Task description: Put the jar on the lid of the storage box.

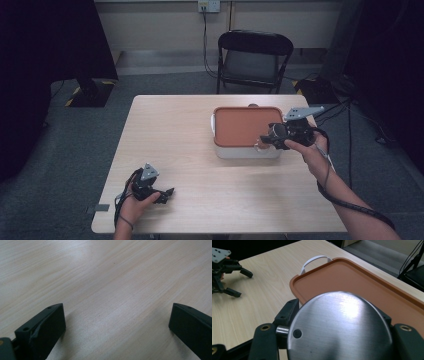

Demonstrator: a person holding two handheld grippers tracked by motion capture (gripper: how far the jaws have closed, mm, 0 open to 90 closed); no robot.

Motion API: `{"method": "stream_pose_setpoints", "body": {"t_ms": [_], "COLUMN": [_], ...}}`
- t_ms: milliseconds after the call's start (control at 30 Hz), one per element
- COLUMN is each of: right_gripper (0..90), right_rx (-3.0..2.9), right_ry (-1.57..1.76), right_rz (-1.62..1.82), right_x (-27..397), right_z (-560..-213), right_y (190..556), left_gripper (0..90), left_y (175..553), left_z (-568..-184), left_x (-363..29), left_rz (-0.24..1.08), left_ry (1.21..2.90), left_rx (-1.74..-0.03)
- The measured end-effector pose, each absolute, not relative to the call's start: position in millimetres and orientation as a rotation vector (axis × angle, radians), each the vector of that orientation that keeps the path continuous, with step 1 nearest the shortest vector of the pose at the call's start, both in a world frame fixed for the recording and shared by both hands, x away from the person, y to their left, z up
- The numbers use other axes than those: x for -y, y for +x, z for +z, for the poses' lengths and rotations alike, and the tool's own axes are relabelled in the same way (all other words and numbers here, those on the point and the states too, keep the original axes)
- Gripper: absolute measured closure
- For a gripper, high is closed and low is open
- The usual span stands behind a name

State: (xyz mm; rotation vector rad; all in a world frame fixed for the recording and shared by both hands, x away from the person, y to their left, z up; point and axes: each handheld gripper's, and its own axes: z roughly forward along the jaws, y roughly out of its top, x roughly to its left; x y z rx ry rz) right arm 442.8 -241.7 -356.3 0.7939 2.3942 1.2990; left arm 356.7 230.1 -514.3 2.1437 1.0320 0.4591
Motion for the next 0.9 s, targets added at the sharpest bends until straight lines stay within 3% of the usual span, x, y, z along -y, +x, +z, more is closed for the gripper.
{"method": "stream_pose_setpoints", "body": {"t_ms": [900], "right_gripper": [37.3], "right_rx": [-2.315], "right_ry": [0.871], "right_rz": [1.269], "right_x": [237.0], "right_z": [-354.7], "right_y": [470.4], "left_gripper": [0.4], "left_y": [356.6], "left_z": [-514.3], "left_x": [-230.1], "left_rz": [0.459], "left_ry": [2.144], "left_rx": [-1.032]}}
